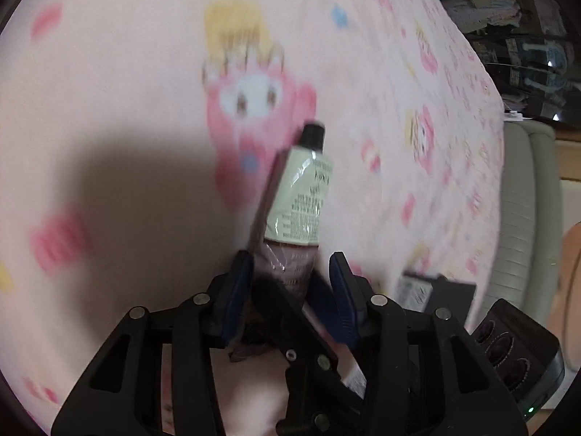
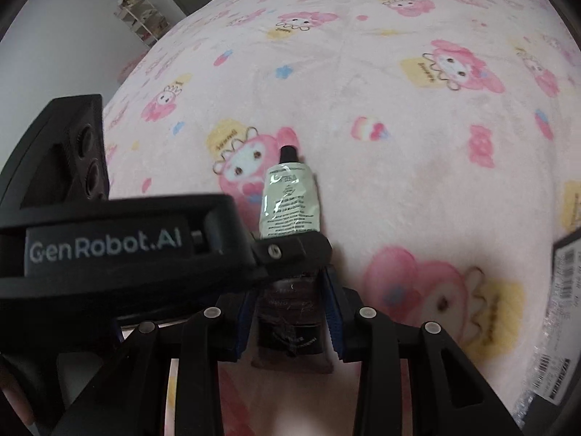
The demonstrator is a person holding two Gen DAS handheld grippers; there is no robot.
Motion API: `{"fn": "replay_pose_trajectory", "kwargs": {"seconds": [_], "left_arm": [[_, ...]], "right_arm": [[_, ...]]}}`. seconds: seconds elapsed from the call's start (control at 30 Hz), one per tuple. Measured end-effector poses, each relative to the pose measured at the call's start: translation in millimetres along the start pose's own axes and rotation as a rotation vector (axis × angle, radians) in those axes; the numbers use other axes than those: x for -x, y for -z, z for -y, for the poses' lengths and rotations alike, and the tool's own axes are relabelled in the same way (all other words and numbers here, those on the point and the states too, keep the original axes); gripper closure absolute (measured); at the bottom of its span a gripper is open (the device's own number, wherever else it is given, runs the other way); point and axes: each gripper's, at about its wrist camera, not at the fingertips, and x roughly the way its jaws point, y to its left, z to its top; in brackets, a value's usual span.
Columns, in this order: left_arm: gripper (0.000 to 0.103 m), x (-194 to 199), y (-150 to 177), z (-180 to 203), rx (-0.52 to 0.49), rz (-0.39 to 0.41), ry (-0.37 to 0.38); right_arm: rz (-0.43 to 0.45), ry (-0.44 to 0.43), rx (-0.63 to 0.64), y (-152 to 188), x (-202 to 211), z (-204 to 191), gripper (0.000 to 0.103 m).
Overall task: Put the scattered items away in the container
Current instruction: 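Close the left gripper on the green-and-brown cosmetic tube and lift it, then tilt the held tube with the left gripper toward the black box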
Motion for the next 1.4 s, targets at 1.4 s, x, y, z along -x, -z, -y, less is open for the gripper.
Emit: {"fn": "replay_pose_trajectory", "kwargs": {"seconds": [1.4], "left_arm": [[0.055,7,178,-12,-0.019,0.046,-0.131]], "right_arm": [[-0.081,-0.001,0.106,189,68,13,0.064]]}}
